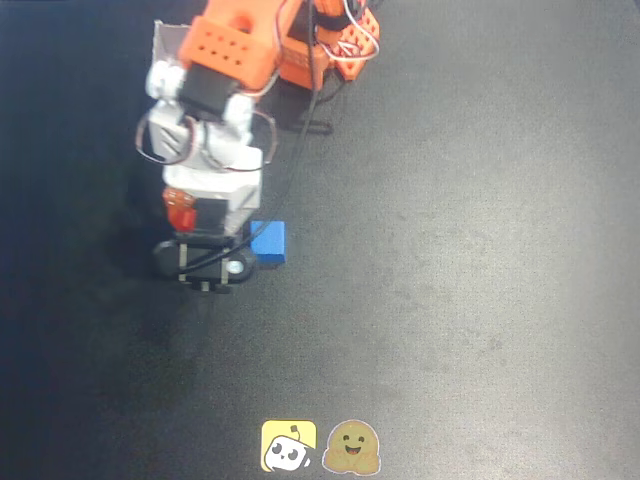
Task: Put the red cube on top of the blue cube.
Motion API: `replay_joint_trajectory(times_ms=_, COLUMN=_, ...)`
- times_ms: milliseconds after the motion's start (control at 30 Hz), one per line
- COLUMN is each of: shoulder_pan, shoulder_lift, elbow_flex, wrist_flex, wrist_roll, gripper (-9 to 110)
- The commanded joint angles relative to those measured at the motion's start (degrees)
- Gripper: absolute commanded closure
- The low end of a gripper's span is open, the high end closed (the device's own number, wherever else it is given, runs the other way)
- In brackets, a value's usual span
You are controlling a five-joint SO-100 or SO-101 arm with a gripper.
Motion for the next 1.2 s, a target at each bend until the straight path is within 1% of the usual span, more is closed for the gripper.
replay_joint_trajectory(times_ms=0, shoulder_pan=-2.11, shoulder_lift=3.43, elbow_flex=0.79, wrist_flex=-1.41, wrist_roll=0.88, gripper=94)
replay_joint_trajectory(times_ms=500, shoulder_pan=-7.91, shoulder_lift=8.44, elbow_flex=10.99, wrist_flex=-5.54, wrist_roll=4.92, gripper=95)
replay_joint_trajectory(times_ms=833, shoulder_pan=-10.81, shoulder_lift=8.44, elbow_flex=13.89, wrist_flex=-8.88, wrist_roll=7.03, gripper=95)
replay_joint_trajectory(times_ms=1167, shoulder_pan=-10.9, shoulder_lift=9.23, elbow_flex=17.84, wrist_flex=-10.72, wrist_roll=7.29, gripper=95)
